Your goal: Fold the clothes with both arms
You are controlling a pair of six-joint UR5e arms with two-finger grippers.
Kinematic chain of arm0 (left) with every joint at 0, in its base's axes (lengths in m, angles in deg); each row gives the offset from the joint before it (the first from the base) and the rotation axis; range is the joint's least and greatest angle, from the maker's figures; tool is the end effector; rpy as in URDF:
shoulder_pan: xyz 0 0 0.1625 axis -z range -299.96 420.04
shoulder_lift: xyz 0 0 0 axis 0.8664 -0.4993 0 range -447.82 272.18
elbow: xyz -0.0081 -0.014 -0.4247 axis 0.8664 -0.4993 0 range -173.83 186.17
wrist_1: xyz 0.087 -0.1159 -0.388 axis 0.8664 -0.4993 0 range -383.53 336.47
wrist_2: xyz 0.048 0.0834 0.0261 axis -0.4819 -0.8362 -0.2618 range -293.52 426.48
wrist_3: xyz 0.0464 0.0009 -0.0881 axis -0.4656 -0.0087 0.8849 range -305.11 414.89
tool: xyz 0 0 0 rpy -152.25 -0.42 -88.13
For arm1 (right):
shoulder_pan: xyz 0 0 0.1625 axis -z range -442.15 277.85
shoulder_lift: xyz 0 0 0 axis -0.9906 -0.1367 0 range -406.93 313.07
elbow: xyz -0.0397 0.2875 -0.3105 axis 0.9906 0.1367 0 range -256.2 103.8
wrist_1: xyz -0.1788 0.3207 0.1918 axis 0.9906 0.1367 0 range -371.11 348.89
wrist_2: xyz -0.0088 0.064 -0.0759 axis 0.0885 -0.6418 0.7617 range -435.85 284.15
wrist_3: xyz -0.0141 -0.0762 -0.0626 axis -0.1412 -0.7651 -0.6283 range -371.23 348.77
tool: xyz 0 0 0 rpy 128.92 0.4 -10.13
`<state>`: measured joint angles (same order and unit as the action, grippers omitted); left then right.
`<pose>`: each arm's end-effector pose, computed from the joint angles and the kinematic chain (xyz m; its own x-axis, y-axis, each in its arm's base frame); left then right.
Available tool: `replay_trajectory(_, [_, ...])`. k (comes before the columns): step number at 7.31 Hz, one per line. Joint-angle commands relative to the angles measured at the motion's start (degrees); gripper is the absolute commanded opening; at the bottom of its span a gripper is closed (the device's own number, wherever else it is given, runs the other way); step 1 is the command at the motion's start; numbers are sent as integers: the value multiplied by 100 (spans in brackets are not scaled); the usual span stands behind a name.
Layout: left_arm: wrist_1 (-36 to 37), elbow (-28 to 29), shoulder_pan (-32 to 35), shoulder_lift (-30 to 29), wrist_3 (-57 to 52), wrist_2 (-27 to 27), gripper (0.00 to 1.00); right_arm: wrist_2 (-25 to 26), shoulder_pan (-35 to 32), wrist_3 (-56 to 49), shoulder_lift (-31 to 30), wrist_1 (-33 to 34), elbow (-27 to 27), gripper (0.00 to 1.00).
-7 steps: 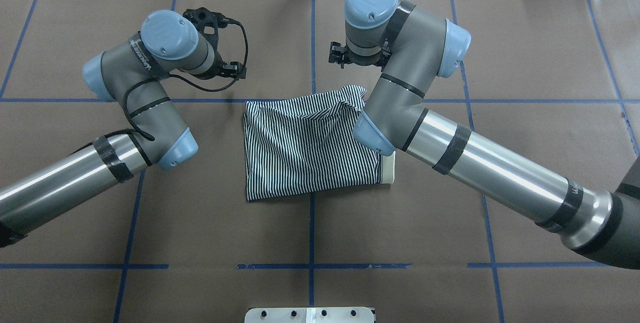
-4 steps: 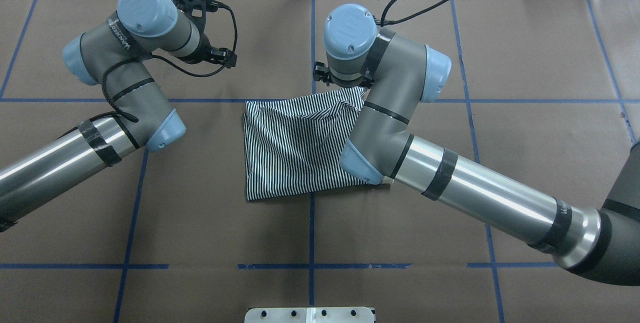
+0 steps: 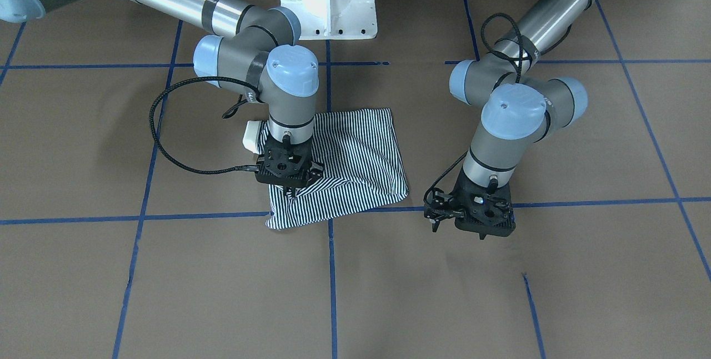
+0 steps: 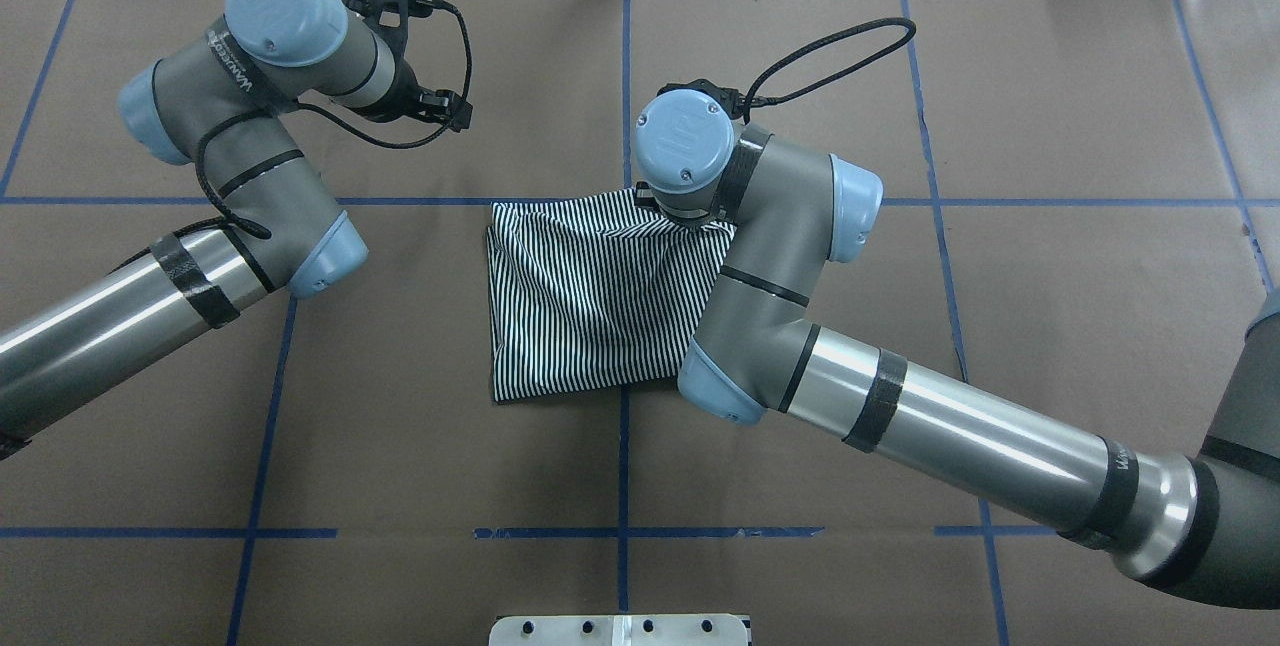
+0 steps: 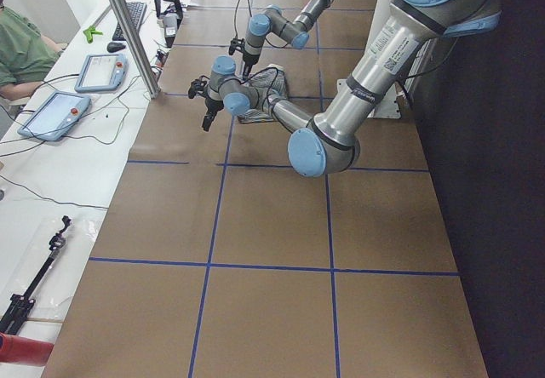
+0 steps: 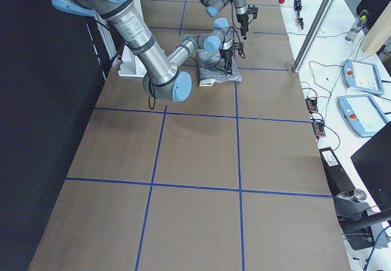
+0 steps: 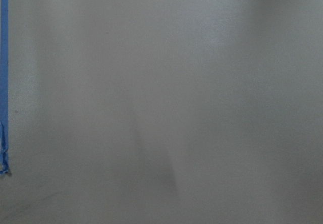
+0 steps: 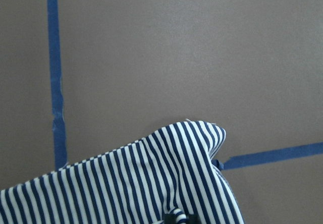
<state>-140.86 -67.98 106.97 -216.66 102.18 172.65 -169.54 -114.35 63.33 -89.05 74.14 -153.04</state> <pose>0.4454 -0.6307 0.3246 0.6970 0.2085 -0.6861 0.1121 0.9134 0.3914 -0.5906 -0.5219 0.2376 0.7621 0.1659 0.6259 -0.3053 0.9445 0.1214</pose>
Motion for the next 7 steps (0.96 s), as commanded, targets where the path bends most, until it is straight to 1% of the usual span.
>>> replay_trajectory(1, [0,-99,0,35,17,0,100,61,13,-3,3,0,29,0])
replay_trajectory(5, [9,-144,0,44,26,0,100,61,-286,-143,3,0,143,0])
replay_trajectory(6, [9,-144,0,52,34,0,100,114,-286,-143,20,-9,152,99])
replay_trajectory(7, [9,-153,0,44,34,0,100,140,-295,-161,29,-9,152,100])
